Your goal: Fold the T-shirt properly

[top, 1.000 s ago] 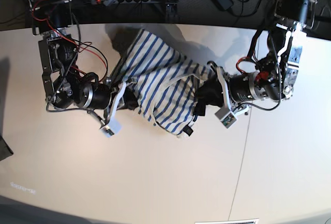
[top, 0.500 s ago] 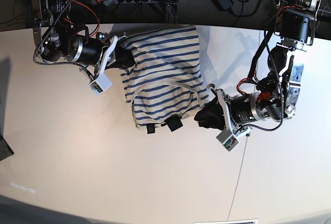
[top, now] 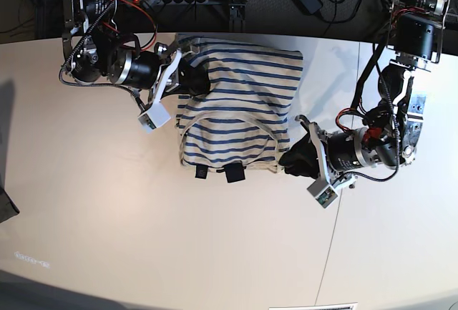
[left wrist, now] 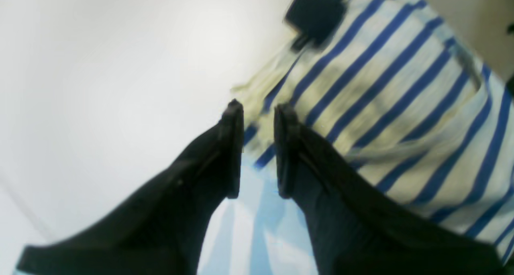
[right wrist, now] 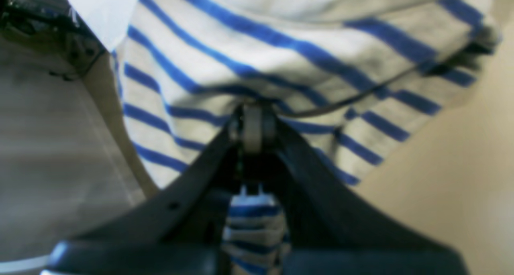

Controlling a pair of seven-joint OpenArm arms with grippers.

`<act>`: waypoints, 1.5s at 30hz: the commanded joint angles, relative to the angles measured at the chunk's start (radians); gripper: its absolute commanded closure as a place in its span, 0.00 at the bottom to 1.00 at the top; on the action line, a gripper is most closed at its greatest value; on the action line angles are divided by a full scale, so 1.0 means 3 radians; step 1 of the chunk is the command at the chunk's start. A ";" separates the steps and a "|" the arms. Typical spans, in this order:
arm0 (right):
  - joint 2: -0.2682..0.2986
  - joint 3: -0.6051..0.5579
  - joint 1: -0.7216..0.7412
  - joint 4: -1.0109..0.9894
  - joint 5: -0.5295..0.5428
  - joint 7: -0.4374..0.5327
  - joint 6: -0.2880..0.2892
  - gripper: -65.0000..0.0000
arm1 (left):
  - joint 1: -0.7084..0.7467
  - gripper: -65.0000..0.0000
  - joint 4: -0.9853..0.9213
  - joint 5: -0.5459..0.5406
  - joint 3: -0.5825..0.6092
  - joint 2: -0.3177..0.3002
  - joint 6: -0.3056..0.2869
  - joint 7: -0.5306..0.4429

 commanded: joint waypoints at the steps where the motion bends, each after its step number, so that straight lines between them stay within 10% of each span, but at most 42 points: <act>1: 0.0018 0.0078 0.0027 0.0061 0.0053 0.0046 0.0261 1.00 | -0.0079 0.78 0.0108 -0.0088 -0.0027 -0.0095 -0.0021 -0.0066; 11: 0.0099 0.0759 -0.0240 0.0203 0.0142 0.0033 0.0262 1.00 | 0.0284 0.84 0.0760 -0.0266 -0.0163 -0.0519 -0.0021 0.0106; 31: 0.0331 0.1500 -0.2103 0.0628 0.0117 0.0047 0.0261 1.00 | 0.2831 0.84 0.1376 -0.0083 -0.1788 -0.0407 -0.0021 -0.0066; 38: 0.0331 0.1498 -0.2129 -0.0267 -0.0324 0.0430 0.0229 1.00 | 0.2982 0.84 0.0601 0.0244 -0.1785 -0.0078 -0.0021 -0.0502; 45: 0.0329 0.1498 -0.1263 -0.2000 -0.0678 0.0563 0.0188 1.00 | 0.2033 0.84 -0.1328 0.0933 -0.1593 0.0024 -0.0021 -0.1240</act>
